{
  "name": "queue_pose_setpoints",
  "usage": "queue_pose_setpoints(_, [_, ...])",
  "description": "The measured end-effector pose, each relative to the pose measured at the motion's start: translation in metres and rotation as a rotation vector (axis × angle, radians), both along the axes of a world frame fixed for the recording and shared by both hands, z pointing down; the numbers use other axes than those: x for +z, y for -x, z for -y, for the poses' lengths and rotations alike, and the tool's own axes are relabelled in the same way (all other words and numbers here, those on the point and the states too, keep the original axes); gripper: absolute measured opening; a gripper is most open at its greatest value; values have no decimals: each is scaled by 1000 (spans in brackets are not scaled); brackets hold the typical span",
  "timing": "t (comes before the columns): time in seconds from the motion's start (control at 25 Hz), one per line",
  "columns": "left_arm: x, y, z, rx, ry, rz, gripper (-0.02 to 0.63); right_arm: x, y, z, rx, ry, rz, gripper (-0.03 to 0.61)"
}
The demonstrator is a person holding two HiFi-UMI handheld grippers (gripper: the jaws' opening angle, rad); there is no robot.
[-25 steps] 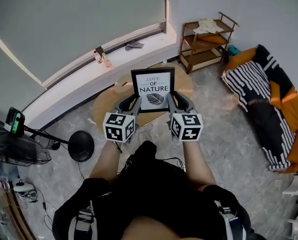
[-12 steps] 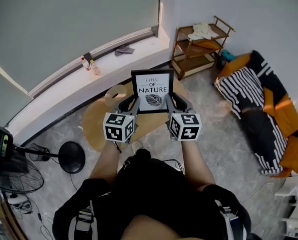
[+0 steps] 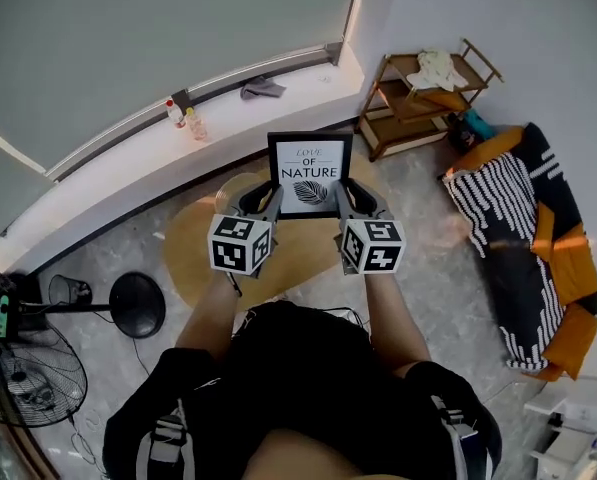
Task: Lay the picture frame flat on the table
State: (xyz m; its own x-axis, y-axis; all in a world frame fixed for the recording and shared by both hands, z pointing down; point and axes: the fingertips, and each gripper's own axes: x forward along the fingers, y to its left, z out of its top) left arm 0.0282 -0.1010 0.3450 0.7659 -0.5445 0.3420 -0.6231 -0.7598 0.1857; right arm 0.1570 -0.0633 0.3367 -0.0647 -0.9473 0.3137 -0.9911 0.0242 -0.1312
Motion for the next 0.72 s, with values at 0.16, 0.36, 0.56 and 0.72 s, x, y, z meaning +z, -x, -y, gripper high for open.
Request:
queue_pose_setpoints(0.16, [25, 11, 38, -21, 50, 17, 91, 25, 9, 45, -38, 55, 1, 89])
queue_pose_setpoints(0.36, [70, 22, 80, -82, 150, 39, 91, 69, 18, 97, -120, 147, 15, 91])
queue_pose_setpoints(0.56, [116, 15, 105, -150, 248, 70, 91, 115, 10, 136, -210, 226, 29, 91])
queue_pose_setpoints(0.72, [158, 3, 118, -204, 346, 103, 91, 157, -1, 159, -292, 320, 35, 91])
